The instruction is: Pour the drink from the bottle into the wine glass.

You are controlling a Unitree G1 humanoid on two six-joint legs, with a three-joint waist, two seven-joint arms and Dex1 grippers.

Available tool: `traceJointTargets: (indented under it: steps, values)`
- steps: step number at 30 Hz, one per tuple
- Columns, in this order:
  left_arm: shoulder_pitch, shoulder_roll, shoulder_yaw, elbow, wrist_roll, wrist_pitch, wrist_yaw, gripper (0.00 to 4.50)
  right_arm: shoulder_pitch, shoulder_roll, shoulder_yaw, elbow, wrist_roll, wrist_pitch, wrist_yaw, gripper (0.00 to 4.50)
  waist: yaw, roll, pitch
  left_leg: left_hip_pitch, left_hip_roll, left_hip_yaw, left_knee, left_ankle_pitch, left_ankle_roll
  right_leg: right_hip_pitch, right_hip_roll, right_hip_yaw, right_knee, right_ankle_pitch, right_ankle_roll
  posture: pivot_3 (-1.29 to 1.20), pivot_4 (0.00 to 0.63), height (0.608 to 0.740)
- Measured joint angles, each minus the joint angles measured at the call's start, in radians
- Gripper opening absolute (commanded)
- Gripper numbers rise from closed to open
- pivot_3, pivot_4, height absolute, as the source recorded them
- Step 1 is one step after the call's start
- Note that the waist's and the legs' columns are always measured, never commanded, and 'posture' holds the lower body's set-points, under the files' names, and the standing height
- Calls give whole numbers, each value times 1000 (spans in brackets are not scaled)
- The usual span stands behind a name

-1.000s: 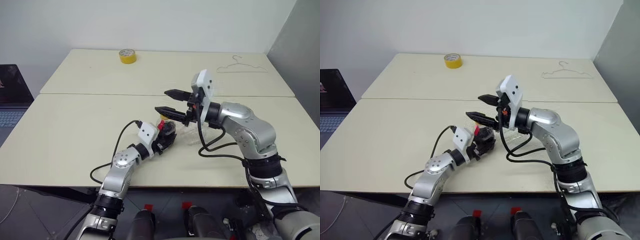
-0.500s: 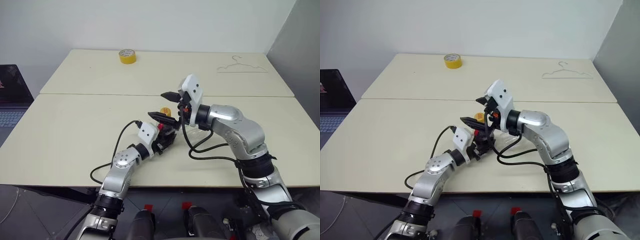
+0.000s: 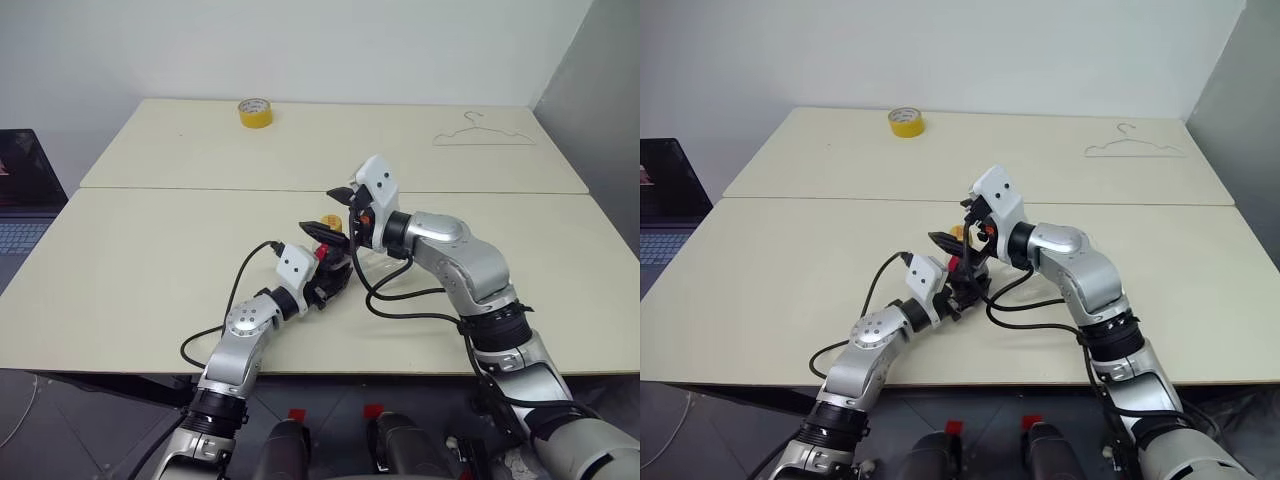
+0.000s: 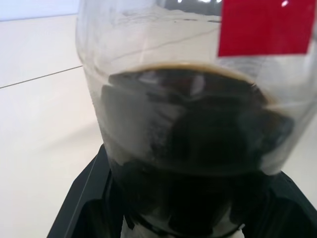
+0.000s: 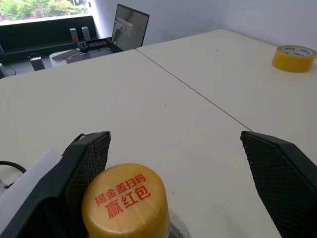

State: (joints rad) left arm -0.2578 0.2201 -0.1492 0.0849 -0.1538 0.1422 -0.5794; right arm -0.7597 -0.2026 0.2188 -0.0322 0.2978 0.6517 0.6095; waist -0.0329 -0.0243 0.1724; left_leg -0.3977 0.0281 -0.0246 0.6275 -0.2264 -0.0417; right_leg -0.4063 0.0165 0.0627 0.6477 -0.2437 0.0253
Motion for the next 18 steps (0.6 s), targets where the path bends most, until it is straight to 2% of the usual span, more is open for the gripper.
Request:
traceJointTargets:
  steps: [17, 18]
  values:
    - [0, 1, -1, 0, 0, 0, 0, 2632, 32, -59, -40, -55, 74, 37, 53, 4482, 0, 0, 0, 0, 0, 0, 0, 0, 0, 0, 0, 0, 0, 0, 0, 0, 150, 740]
    - [0, 1, -1, 0, 0, 0, -1, 2632, 33, -61, -41, -58, 77, 37, 55, 4313, 0, 0, 0, 0, 0, 0, 0, 0, 0, 0, 0, 0, 0, 0, 0, 0, 150, 740]
